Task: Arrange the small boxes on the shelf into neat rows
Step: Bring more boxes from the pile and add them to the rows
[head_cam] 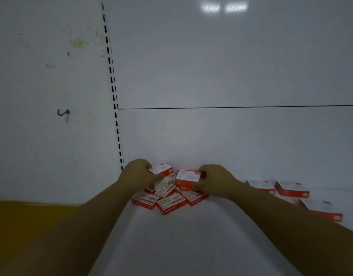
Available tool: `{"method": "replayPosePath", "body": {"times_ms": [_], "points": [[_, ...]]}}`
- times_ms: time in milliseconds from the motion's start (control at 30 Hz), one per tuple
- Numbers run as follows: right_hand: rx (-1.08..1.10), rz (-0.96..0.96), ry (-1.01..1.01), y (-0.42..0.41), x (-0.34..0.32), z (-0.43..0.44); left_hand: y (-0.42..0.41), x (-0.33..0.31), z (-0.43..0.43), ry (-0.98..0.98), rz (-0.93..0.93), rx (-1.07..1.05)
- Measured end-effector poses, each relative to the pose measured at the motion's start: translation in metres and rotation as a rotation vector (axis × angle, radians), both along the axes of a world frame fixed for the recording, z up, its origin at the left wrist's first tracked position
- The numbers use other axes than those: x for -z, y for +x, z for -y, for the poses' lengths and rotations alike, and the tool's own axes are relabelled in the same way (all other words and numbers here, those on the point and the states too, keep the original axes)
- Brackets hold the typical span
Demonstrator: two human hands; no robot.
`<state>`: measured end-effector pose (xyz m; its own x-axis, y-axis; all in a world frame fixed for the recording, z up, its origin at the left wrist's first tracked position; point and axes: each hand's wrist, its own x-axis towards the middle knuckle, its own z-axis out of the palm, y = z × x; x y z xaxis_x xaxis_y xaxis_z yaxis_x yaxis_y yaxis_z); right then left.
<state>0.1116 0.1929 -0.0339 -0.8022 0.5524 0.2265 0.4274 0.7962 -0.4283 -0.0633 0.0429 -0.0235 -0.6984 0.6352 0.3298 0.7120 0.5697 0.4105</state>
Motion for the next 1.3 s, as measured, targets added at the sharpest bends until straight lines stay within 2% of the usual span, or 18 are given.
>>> {"method": "replayPosePath", "body": {"times_ms": [133,267,400,733,933,1133,1233,1300], "points": [[0.052,-0.063,0.078,0.012,-0.004,0.007,-0.006,0.001,0.002,0.108,-0.095,0.139],[0.112,-0.146,0.327,0.044,-0.015,0.007,0.000,0.000,0.009,0.217,-0.237,0.338],[0.150,-0.122,0.515,0.088,-0.025,0.004,0.028,0.000,0.008,0.270,-0.296,0.434],[0.185,-0.155,0.602,0.215,-0.035,-0.013,0.156,-0.010,-0.018,0.289,-0.385,0.524],[0.205,-0.180,0.617,0.312,-0.018,-0.040,0.245,0.011,-0.040,0.262,-0.273,0.470],[0.163,-0.185,0.584,0.347,-0.003,-0.053,0.286,0.012,-0.042,0.216,-0.239,0.421],[0.167,-0.206,0.491,0.348,0.003,-0.055,0.290,0.007,-0.033,0.107,-0.060,0.489],[0.194,-0.200,0.336,0.345,0.012,-0.055,0.293,0.011,-0.026,-0.013,0.100,0.541]]}}
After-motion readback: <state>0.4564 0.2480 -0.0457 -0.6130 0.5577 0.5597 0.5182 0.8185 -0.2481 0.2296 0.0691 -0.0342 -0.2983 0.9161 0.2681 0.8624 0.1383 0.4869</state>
